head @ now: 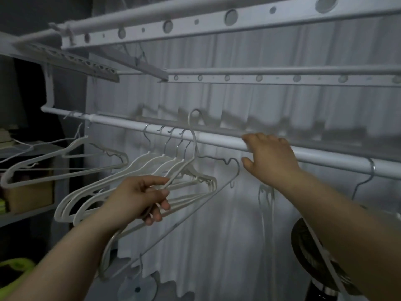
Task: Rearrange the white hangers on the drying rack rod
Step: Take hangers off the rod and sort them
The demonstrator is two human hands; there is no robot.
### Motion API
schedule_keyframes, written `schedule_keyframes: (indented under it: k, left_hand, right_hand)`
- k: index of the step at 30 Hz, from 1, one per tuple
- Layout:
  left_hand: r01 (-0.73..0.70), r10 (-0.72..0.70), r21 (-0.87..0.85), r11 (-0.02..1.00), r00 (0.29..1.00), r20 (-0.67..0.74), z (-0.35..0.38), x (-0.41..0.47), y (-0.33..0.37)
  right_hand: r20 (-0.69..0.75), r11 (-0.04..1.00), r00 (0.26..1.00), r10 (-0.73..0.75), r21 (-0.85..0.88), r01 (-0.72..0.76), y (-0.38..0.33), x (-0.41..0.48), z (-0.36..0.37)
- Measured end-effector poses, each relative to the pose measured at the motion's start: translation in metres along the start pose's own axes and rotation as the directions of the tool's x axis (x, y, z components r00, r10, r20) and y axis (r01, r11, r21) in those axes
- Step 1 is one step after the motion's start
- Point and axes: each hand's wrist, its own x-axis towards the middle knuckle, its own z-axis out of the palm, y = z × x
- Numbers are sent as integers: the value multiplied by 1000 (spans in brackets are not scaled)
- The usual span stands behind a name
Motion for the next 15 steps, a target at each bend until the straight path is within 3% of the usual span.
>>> schedule_keyframes:
  k: [15]
  left_hand:
    - [110,-132,153,982,981,140,-2,29,-15]
  right_hand:
    - [13,999,999,33,-40,-32,-7,2,-1]
